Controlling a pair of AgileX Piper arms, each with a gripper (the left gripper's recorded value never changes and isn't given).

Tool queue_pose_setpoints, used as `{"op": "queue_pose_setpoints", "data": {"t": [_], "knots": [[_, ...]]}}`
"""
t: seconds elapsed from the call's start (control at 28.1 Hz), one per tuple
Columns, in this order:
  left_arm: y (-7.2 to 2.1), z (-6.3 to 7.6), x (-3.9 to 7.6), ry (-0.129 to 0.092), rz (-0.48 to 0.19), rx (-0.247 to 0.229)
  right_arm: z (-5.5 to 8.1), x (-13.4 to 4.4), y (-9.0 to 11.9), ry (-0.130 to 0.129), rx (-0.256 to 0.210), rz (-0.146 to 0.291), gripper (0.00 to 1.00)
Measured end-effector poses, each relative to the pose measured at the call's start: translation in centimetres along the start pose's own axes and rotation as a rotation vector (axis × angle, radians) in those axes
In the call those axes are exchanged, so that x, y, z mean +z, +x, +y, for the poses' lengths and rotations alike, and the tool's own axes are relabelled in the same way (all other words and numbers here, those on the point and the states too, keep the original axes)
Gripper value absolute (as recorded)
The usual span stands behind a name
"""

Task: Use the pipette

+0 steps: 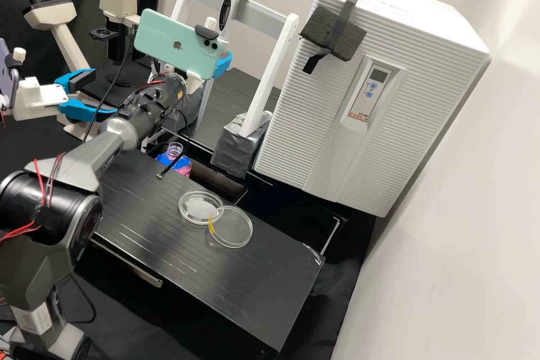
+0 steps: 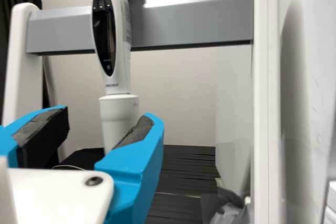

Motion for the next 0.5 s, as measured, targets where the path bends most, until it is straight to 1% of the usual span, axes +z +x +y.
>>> {"op": "queue_pose_setpoints", "data": {"t": [0.11,0.14,0.18,0.21,0.25,0.29,0.32,0.36,0.43,0.46,0.5], "knots": [[-0.32,-0.2,0.1,0.0,-0.005,-0.008,-0.2,0.6,-1.3,0.009,0.012,0.002,1.0],[-0.55,-0.2,0.2,0.005,-0.008,-0.01,-0.1,0.6,-2.1,0.013,0.036,0.014,1.0],[-0.67,-0.3,0.2,0.008,-0.005,-0.011,-0.1,0.9,-2.6,0.011,0.052,0.02,1.0],[-0.82,-0.3,0.3,0.009,-0.003,-0.012,-0.1,1.0,-3.1,0.006,0.072,0.03,1.0],[-1.0,-0.3,0.3,0.009,0.0,-0.011,0.0,1.2,-3.5,-0.003,0.09,0.04,1.0],[-1.19,-0.4,0.3,0.009,0.005,-0.014,0.0,1.6,-4.0,-0.019,0.108,0.046,1.0],[-1.43,-0.4,0.3,0.015,0.01,-0.014,0.2,2.0,-4.7,-0.04,0.142,0.063,1.0],[-1.64,-0.5,0.2,0.017,0.018,-0.015,0.4,2.4,-5.0,-0.049,0.169,0.073,1.0],[-2.08,-0.8,0.2,0.025,0.028,-0.025,0.7,3.2,-5.7,-0.058,0.206,0.083,1.0],[-2.34,-1.0,0.1,0.028,0.038,-0.031,0.8,3.8,-6.0,-0.06,0.227,0.084,1.0],[-2.56,-1.1,0.1,0.035,0.043,-0.036,0.7,4.5,-6.3,-0.058,0.237,0.08,1.0]]}}
